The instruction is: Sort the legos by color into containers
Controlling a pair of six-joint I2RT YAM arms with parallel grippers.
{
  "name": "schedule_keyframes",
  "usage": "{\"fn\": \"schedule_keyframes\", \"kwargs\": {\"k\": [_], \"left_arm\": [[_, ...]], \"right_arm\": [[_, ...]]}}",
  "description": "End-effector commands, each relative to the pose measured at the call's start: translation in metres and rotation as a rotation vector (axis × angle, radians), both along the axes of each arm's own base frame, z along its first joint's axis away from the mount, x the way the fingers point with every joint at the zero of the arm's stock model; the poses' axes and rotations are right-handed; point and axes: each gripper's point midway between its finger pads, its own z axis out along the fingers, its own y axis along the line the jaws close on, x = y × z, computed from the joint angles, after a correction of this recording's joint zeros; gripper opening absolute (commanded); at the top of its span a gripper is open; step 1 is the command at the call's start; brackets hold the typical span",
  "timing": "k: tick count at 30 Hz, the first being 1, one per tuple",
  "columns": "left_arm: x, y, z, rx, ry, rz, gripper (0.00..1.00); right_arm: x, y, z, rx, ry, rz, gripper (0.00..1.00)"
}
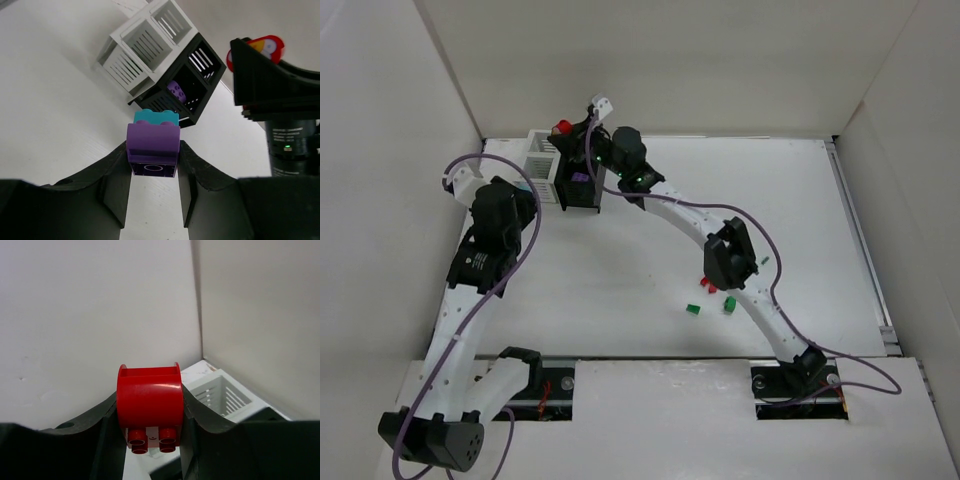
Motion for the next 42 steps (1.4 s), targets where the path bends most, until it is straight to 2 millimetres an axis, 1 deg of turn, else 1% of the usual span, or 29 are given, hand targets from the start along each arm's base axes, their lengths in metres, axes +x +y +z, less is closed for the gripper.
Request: {"fn": "schedule_keyframes", "kwargs": {"k": [1, 2, 4, 5, 7, 10, 11, 14, 15, 16, 17, 18, 19, 20, 21, 22, 23, 24, 25, 26, 27, 29, 30, 31, 32, 33, 35, 39, 42], "left_arm": [[-0.009, 0.015, 0.026, 0.026, -0.048, 0.066, 0.03], [-0.011, 0.015, 0.023, 0.029, -0.036, 0.066, 0.03], [-0.011, 0.017, 0.023, 0.041, -0.034, 0.073, 0.03], [-0.011, 0.017, 0.019, 0.043, -0.025, 0.073, 0.03], [-0.010, 0.017, 0.011, 0.046, -0.013, 0.073, 0.03], [-0.009, 0.014, 0.013, 0.054, -0.017, 0.048, 0.03], [-0.007, 0.012, 0.009, 0.062, -0.003, 0.034, 0.03], [-0.004, 0.008, 0.004, 0.065, 0.008, 0.009, 0.04], [-0.004, 0.008, 0.004, 0.065, 0.008, 0.009, 0.04], [-0.001, 0.005, 0.003, 0.068, 0.010, -0.010, 0.04], [-0.001, 0.005, -0.002, 0.070, 0.021, -0.011, 0.04], [0.000, -0.002, 0.001, 0.075, 0.011, -0.057, 0.04], [0.003, -0.006, -0.001, 0.079, 0.014, -0.083, 0.05], [0.007, -0.011, 0.000, 0.081, 0.006, -0.110, 0.05], [0.009, -0.023, -0.006, 0.074, 0.018, -0.178, 0.07], [0.011, -0.028, -0.013, 0.067, 0.031, -0.203, 0.07], [0.016, -0.034, -0.020, 0.058, 0.051, -0.231, 0.07], [0.018, -0.046, -0.034, 0.036, 0.072, -0.289, 0.07], [0.020, -0.050, -0.043, 0.029, 0.089, -0.307, 0.08], [0.021, -0.057, -0.052, 0.010, 0.107, -0.326, 0.08], [0.022, -0.067, -0.065, -0.002, 0.134, -0.354, 0.08], [0.020, -0.075, -0.082, -0.010, 0.162, -0.372, 0.08], [0.018, -0.080, -0.093, -0.015, 0.184, -0.383, 0.08], [0.015, -0.082, -0.111, -0.034, 0.218, -0.382, 0.15], [0.013, -0.084, -0.118, -0.041, 0.227, -0.397, 0.16], [0.010, -0.087, -0.129, -0.052, 0.250, -0.398, 0.16], [0.005, -0.087, -0.150, -0.074, 0.290, -0.383, 0.16], [0.003, -0.091, -0.163, -0.060, 0.308, -0.363, 0.25], [0.001, -0.092, -0.184, -0.053, 0.369, -0.355, 0.27]], "right_arm": [[-0.011, 0.003, 0.045, 0.166, -0.112, -0.008, 0.00], [-0.014, 0.009, 0.039, 0.164, -0.101, -0.008, 0.00], [-0.011, 0.008, 0.037, 0.183, -0.096, -0.023, 0.00], [-0.011, 0.004, 0.046, 0.205, -0.110, -0.035, 0.00], [-0.007, 0.006, 0.034, 0.206, -0.106, -0.044, 0.00], [-0.011, 0.010, 0.031, 0.185, -0.104, -0.015, 0.00], [-0.017, 0.016, 0.016, 0.146, -0.092, 0.030, 0.00], [-0.031, 0.019, 0.017, 0.108, -0.089, 0.094, 0.00], [-0.031, 0.020, 0.000, 0.071, -0.067, 0.099, 0.00], [-0.040, 0.015, 0.017, 0.065, -0.098, 0.112, 0.00], [-0.043, 0.012, 0.020, 0.055, -0.102, 0.109, 0.00], [-0.039, 0.006, 0.000, 0.013, -0.068, 0.097, 0.00], [-0.043, 0.002, 0.001, 0.004, -0.059, 0.097, 0.00], [-0.044, -0.016, 0.028, 0.016, -0.086, 0.077, 0.00], [-0.042, -0.027, 0.031, 0.012, -0.075, 0.055, 0.00], [-0.032, -0.044, 0.010, -0.025, -0.028, 0.022, 0.00], [-0.038, -0.062, 0.039, -0.003, -0.049, -0.002, 0.00], [-0.036, -0.076, 0.040, -0.007, -0.039, -0.028, 0.00], [-0.026, -0.095, 0.022, -0.035, 0.000, -0.068, 0.00], [-0.026, -0.108, 0.026, -0.035, 0.001, -0.084, 0.00], [-0.030, -0.122, 0.042, -0.030, -0.006, -0.098, 0.00], [-0.025, -0.142, 0.033, -0.056, 0.028, -0.128, 0.00], [-0.030, -0.145, 0.041, -0.053, 0.025, -0.128, 0.00], [-0.026, -0.153, 0.039, -0.065, 0.041, -0.142, 0.00], [-0.027, -0.152, 0.032, -0.083, 0.047, -0.135, 0.00], [-0.028, -0.157, 0.039, -0.078, 0.036, -0.134, 0.00], [-0.030, -0.156, 0.032, -0.092, 0.049, -0.120, 0.00], [-0.029, -0.157, 0.033, -0.097, 0.047, -0.105, 0.00], [-0.033, -0.157, 0.036, -0.099, 0.045, -0.095, 0.00]]}}
